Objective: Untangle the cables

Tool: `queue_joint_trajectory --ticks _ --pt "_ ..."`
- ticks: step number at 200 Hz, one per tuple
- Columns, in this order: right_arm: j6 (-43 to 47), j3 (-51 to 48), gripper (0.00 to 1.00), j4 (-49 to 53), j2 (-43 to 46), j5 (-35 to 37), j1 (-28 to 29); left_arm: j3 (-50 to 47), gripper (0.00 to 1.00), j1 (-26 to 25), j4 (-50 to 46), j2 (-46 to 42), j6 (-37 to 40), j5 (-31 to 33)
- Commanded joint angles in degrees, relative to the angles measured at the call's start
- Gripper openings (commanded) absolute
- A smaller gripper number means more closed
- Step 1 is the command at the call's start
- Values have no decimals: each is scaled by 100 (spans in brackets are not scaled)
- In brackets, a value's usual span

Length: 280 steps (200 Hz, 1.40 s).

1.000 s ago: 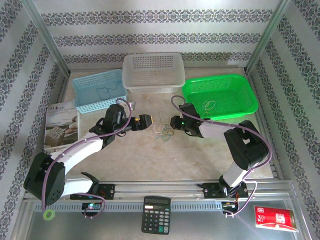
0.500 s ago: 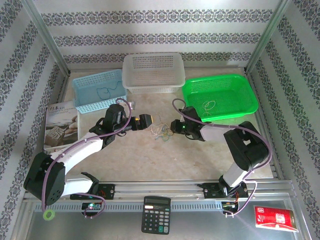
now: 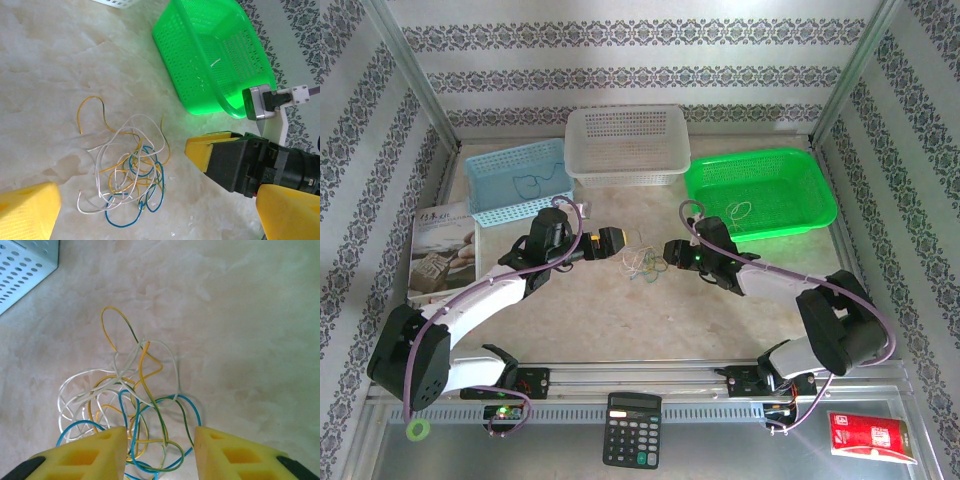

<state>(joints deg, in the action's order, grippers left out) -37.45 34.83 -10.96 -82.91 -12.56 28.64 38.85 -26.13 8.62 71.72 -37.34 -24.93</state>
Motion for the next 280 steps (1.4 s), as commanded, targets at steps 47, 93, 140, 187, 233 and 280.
queue_joint_trajectory --ticks 47,93,140,187,233,280 --pt "301 595 39 37 -876 60 54 -1 100 38 280 -88 -43 -81" --pt "278 765 0 -32 -1108 -140 -25 39 100 38 207 -150 2 -97" --pt "187 592 0 336 288 -113 87 59 100 35 52 -331 368 -139" --pt "165 947 0 813 1186 -144 211 105 100 33 167 -423 870 -544" --pt "-52 1239 0 811 1410 -228 372 -19 100 30 503 -552 1349 -991" --pt "-137 1468 0 824 1352 -208 548 -184 100 -138 669 -555 1652 -1251"
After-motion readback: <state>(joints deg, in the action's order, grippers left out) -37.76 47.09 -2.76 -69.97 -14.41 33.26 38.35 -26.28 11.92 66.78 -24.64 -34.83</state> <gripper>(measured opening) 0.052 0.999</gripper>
